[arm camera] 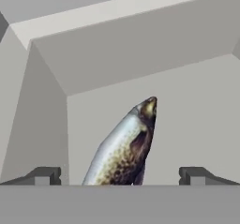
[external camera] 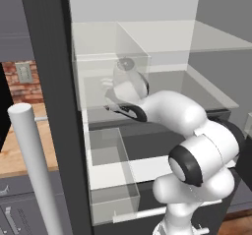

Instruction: Gather the tomato and garlic from the fridge and place them on a tray on the dining counter. Then gather the fish and chicken drumstick from the fridge and place them on the other tray.

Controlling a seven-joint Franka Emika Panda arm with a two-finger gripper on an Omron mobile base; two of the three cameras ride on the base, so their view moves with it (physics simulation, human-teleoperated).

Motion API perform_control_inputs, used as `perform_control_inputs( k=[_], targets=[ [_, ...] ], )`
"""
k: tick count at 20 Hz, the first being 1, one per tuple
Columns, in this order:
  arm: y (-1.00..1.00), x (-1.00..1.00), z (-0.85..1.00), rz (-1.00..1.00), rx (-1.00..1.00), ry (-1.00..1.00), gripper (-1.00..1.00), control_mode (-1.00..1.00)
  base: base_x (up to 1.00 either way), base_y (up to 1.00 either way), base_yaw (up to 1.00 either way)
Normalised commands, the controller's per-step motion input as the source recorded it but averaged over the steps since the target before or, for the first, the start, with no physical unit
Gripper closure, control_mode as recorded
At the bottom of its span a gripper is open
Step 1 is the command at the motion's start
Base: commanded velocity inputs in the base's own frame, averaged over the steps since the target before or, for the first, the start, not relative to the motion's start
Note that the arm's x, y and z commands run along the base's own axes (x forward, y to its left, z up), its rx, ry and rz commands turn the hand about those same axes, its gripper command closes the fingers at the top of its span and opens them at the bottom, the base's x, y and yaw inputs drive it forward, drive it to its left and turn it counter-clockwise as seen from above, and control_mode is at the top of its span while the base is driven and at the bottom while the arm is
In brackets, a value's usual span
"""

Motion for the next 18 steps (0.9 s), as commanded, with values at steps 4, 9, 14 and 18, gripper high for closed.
perform_control_inputs(
  k=[4, 9, 14, 18],
  targets=[
    [0.23, 0.00, 0.00, -0.11, -0.04, 0.00, -1.00, -1.00, 0.00, 0.00, 0.00],
    [0.05, 0.09, 0.00, -0.03, 0.00, 0.00, -1.00, -1.00, 0.00, 0.00, 0.00],
    [0.00, 0.08, 0.00, 0.00, 0.00, 0.00, -1.00, -1.00, 0.00, 0.00, 0.00],
    [-0.15, 0.06, -0.07, -0.01, 0.00, 0.00, -1.00, -1.00, 0.00, 0.00, 0.00]
  ],
)
